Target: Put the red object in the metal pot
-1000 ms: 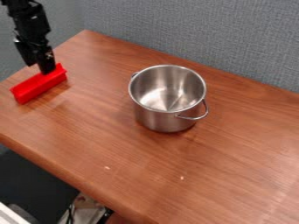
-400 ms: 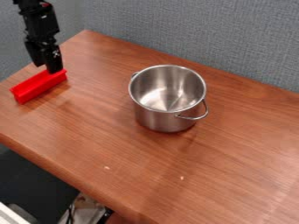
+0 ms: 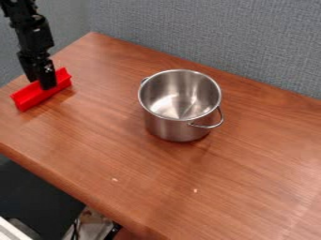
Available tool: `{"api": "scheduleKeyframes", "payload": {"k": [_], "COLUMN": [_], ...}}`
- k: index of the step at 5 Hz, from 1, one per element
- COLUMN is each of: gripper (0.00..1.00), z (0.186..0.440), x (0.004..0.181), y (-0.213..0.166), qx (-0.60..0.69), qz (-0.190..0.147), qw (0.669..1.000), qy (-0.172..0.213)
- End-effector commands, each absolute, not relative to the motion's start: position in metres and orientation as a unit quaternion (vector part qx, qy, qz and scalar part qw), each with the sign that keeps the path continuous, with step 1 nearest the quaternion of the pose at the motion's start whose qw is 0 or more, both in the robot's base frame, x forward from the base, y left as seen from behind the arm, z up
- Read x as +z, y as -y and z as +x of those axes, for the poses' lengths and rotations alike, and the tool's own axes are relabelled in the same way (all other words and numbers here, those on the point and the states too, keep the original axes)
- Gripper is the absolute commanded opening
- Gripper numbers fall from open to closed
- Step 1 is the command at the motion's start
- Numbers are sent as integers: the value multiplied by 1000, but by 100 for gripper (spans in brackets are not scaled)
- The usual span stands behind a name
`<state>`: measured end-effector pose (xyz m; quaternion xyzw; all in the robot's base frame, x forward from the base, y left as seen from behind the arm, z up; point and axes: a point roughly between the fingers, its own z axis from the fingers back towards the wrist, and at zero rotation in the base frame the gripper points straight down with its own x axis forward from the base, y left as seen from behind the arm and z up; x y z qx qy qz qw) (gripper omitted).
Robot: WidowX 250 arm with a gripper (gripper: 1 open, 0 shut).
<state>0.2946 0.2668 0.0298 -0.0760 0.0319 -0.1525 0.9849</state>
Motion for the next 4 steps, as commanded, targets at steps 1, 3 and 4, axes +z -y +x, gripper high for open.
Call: {"api": "scheduleKeyframes", "payload": {"k": [1, 3, 4], "gripper": [100, 100, 100], "z": [300, 309, 306], "x": [54, 66, 64], "y": [-285, -267, -265], "qx": [-206, -168, -161], "qz": [-47, -55, -50], "qw": [977, 984, 986], "qy": [-21, -9, -14]}}
